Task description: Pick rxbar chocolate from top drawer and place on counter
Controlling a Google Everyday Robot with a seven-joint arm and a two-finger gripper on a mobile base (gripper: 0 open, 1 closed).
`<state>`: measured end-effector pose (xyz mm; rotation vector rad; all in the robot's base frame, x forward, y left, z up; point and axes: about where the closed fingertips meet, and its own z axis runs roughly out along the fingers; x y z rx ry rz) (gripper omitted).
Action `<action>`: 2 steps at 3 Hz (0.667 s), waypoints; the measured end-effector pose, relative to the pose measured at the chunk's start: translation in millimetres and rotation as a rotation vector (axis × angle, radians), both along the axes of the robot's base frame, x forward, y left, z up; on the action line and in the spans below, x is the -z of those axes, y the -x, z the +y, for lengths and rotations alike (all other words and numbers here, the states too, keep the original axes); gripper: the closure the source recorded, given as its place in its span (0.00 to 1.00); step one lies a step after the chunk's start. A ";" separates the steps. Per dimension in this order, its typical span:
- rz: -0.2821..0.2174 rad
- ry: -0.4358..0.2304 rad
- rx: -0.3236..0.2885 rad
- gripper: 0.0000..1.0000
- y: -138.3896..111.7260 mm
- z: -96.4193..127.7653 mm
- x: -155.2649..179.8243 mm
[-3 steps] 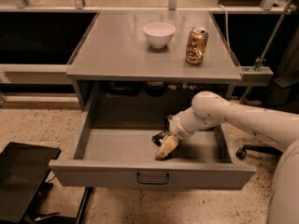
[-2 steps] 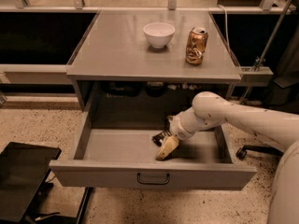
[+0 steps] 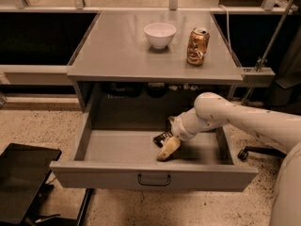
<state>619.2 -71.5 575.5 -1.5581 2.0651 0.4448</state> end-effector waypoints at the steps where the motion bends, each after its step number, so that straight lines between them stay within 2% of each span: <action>1: 0.000 0.000 0.000 0.65 0.0 0.0 -8.8; 2: 0.000 0.000 0.000 0.89 0.0 0.0 -17.6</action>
Offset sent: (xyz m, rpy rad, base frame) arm 0.0014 -0.0619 0.1192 0.0234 -0.1955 -0.0535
